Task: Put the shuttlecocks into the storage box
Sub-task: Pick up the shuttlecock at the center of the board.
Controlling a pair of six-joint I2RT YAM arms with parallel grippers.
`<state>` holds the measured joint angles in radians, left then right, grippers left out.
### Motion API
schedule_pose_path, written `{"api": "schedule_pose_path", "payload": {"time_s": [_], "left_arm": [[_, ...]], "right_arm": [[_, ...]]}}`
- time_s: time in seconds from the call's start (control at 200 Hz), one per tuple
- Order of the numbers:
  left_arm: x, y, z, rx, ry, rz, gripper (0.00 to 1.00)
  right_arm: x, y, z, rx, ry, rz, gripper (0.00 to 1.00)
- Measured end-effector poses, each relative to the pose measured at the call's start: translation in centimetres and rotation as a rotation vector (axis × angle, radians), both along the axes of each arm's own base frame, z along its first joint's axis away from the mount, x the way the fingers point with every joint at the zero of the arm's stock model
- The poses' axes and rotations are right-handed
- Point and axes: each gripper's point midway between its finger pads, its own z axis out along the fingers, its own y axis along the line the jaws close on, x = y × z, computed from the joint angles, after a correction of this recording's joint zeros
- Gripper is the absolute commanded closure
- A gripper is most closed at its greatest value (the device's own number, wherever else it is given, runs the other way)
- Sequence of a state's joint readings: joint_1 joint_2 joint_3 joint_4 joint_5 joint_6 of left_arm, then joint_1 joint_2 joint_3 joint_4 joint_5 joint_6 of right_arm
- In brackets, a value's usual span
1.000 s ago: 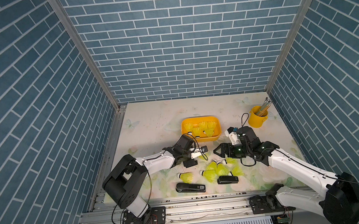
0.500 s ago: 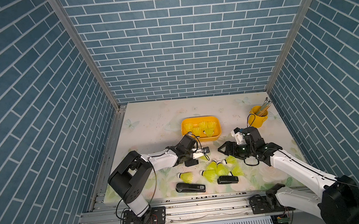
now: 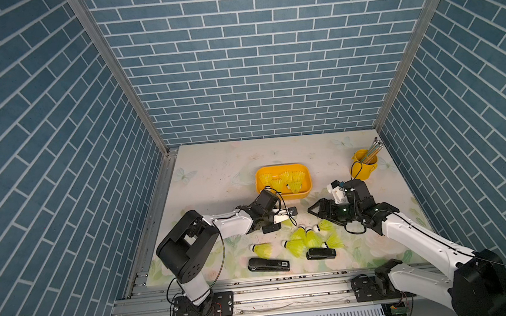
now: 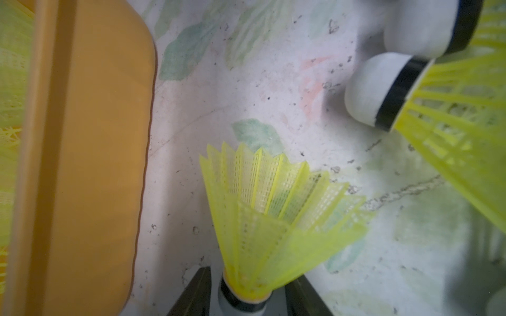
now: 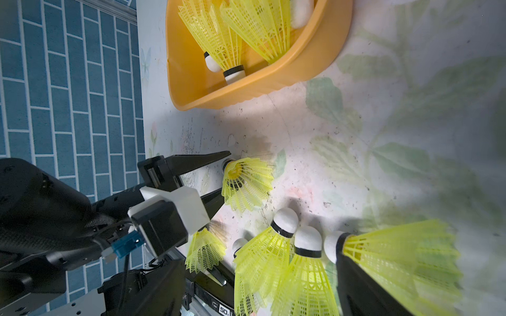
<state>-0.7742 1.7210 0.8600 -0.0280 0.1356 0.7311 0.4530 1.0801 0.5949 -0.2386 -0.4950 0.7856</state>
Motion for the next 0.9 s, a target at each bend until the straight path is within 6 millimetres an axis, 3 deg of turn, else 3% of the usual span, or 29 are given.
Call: {"api": "schedule_pose_path", "payload": {"time_s": [0.26, 0.5, 0.6, 0.705, 0.9], "left_arm": [[-0.1, -0.3, -0.2, -0.002, 0.005, -0.007, 0.72], [-0.3, -0.3, 0.0, -0.009, 0.014, 0.008, 0.73], [-0.8, -0.3, 1.0, -0.033, 0.023, 0.029, 0.74], [-0.8, -0.6, 3.6, -0.107, 0.012, 0.069, 0.74], [-0.3, -0.8, 9.8, -0.29, -0.006, 0.192, 0.75]], "right_arm": [[0.1, 0.1, 0.2, 0.008, -0.004, -0.002, 0.13], [0.3, -0.1, 0.3, 0.01, -0.008, -0.008, 0.13], [0.6, -0.2, 0.7, 0.008, -0.02, -0.017, 0.13], [1.8, -0.1, 2.8, 0.01, -0.066, -0.034, 0.13], [5.2, 0.2, 10.2, 0.042, -0.254, -0.069, 0.13]]}}
